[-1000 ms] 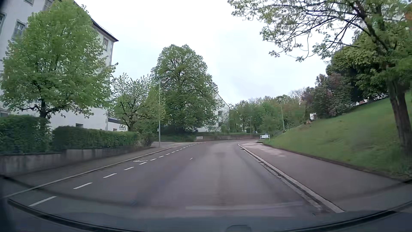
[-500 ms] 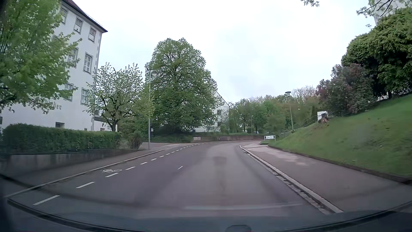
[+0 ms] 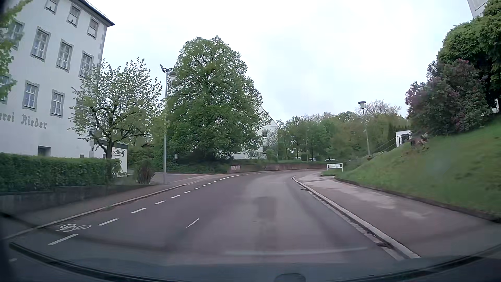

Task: Follow the waypoints while adhering to traffic rules and regulations

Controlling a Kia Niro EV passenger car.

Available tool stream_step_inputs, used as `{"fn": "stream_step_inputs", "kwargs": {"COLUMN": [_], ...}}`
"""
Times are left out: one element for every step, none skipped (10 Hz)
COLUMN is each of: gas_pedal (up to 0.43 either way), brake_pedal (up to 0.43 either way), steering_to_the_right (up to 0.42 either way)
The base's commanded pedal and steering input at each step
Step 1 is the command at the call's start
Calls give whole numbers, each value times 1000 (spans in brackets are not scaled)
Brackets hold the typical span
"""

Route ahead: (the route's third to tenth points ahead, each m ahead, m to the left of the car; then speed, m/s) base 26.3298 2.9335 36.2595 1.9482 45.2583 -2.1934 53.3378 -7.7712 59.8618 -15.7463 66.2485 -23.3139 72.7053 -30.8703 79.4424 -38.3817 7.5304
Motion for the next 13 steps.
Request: {"fn": "stream_step_inputs", "kwargs": {"gas_pedal": [157,157,157,157,157,157,169,169,177,177,177,177,177], "brake_pedal": [0,0,0,0,0,0,0,0,0,0,0,0,0], "steering_to_the_right": [6,6,6,6,6,6,6,6,6,5,3,2,2]}}
